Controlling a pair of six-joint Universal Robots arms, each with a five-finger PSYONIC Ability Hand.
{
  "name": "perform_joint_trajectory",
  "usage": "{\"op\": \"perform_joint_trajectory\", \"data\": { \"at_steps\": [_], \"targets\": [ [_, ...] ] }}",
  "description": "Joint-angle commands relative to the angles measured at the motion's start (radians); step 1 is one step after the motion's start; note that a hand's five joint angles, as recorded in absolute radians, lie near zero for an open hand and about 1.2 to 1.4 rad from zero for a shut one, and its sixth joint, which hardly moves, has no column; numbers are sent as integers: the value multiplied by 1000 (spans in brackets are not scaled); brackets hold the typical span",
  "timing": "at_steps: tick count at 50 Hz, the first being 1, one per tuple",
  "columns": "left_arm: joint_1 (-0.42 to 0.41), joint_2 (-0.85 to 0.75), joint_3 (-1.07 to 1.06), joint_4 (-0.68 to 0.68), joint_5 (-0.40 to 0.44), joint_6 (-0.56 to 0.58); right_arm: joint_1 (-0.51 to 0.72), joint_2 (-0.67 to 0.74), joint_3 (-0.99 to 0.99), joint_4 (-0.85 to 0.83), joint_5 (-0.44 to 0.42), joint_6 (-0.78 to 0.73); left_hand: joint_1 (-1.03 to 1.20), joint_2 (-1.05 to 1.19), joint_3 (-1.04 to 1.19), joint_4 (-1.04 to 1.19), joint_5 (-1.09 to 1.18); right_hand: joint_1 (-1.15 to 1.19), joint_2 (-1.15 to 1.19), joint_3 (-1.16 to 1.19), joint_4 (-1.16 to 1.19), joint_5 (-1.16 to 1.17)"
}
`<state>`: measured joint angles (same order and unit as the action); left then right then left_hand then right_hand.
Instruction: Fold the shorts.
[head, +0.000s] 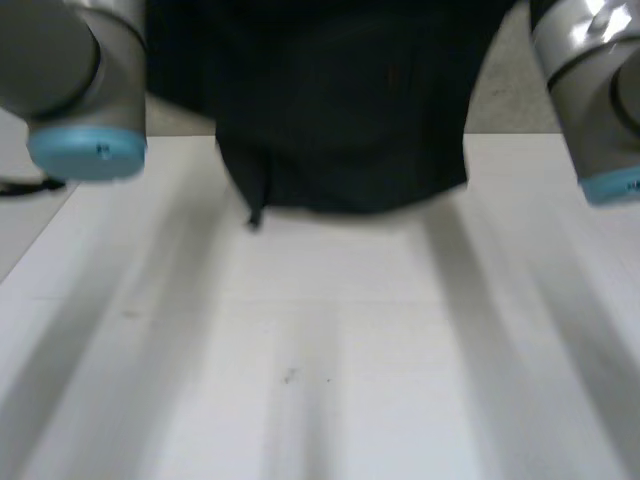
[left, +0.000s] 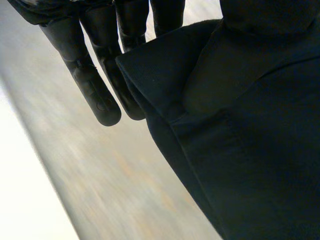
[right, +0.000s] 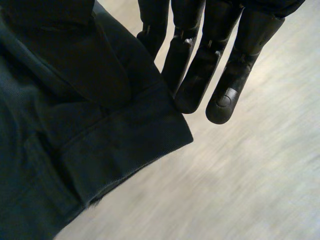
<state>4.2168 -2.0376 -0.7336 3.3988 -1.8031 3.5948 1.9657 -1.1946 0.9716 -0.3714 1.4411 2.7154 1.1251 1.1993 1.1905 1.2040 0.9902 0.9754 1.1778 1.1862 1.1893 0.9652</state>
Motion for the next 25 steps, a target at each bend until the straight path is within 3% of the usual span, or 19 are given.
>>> {"op": "perform_joint_trajectory", "data": {
  "at_steps": [1,15,21,25],
  "targets": [
    [8,112,-154,186,4,4,4,-31,76,-156,38,44,271,197,206,192,231,421,218,210,207,257],
    [20,113,-712,192,10,-4,9,95,337,-1,19,30,271,197,206,192,231,421,218,210,207,257],
    [11,-24,-839,182,-4,4,10,217,395,67,-13,-19,271,197,206,192,231,421,218,210,207,257],
    [12,-59,-915,134,-21,10,18,262,415,205,-16,-92,271,197,206,192,231,421,218,210,207,257]
  ]
}}
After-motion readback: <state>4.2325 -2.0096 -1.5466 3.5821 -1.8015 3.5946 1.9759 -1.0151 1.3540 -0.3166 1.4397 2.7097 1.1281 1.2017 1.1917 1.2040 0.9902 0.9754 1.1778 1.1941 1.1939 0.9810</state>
